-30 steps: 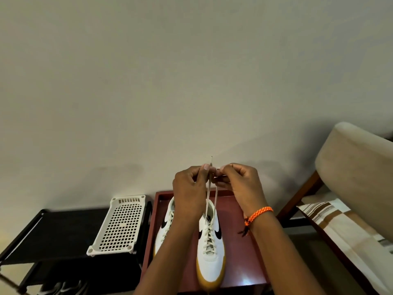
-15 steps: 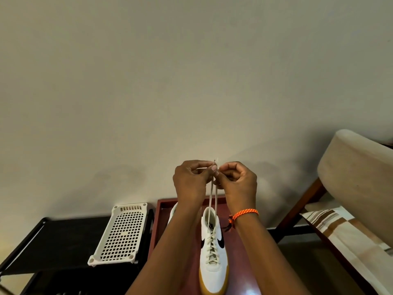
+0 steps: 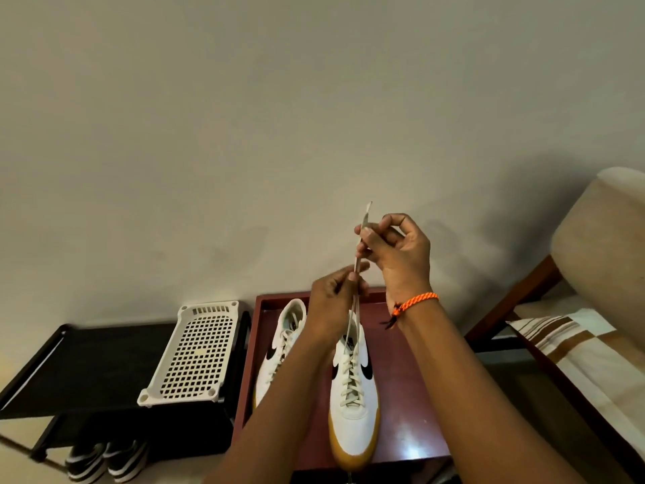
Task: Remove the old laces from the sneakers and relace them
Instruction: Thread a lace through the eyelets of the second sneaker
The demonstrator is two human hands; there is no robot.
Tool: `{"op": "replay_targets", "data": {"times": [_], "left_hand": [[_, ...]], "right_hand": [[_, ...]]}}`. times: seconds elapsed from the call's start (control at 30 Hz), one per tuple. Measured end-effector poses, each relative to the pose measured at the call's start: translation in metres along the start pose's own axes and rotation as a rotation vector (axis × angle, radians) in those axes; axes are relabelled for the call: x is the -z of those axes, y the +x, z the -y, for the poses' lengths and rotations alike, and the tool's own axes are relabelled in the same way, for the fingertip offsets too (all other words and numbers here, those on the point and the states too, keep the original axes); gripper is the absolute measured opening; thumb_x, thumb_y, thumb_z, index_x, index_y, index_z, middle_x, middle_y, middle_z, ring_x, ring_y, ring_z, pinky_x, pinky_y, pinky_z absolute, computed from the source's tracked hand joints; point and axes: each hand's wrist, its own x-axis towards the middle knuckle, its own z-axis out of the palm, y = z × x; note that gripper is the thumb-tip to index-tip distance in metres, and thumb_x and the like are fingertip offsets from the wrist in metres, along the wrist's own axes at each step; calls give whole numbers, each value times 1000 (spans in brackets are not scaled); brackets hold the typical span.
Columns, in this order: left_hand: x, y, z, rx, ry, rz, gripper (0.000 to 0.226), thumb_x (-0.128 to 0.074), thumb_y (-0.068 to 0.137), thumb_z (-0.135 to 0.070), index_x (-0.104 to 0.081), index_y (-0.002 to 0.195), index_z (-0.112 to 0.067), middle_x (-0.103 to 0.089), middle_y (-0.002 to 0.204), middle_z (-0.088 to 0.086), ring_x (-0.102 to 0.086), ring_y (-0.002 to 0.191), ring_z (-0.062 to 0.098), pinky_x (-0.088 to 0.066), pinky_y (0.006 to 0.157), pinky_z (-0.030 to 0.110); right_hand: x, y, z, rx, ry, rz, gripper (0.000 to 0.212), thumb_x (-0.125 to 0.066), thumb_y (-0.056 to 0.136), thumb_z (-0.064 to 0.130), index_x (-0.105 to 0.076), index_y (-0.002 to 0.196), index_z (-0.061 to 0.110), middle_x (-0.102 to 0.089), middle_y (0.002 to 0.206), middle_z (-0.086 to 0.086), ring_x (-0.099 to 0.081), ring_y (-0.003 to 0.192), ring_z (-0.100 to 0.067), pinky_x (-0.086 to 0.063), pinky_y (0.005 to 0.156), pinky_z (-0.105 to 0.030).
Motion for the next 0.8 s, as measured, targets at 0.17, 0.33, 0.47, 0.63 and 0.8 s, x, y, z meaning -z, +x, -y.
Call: {"op": "replay_targets", "data": {"times": [0.17,0.33,0.47,0.63,0.8], "left_hand": [[12,-4,87,177,16,42,38,-58,108,-24,-71,81,0,-80,101,6,-67,86,28,-51,84,44],[15,10,120,267,-62,-60,47,-60,106,-2,-85,78,-30,-77,78,0,-73,95,19,-56,105,47],[17,27,129,285,-41,-224,22,-70,99,0,-83,96,-18,-82,87,9,-78,82,17,-62,84,32],[21,42,143,268,35,-291,12,-83,89,-1,-82,89,-14,-82,86,3,-80,87,22,-64,91,41],[13,51,161,294,153,-286,12,-90,84,-11,-78,83,-16,-81,81,-1,-79,80,18,-66,84,43]], "right_hand": [[10,30,-15,-52,209,-41,31,-67,91,-16,-51,90,10,-71,86,-24,-71,71,-23,-59,65,-34],[31,45,-66,-159,175,-70,30,-67,91,-15,-52,90,10,-73,88,-24,-68,67,-24,-61,66,-33],[51,41,-129,-344,52,-134,29,-64,93,-16,-51,92,9,-73,84,-20,-63,60,-23,-61,61,-32],[70,15,-197,-523,-207,-193,24,-66,91,-16,-56,91,6,-70,86,-23,-66,60,-23,-61,57,-31],[78,-6,-232,-356,-1019,-12,4,-70,86,20,-72,86,23,-74,80,1,-70,74,-21,-59,65,-39]]}}
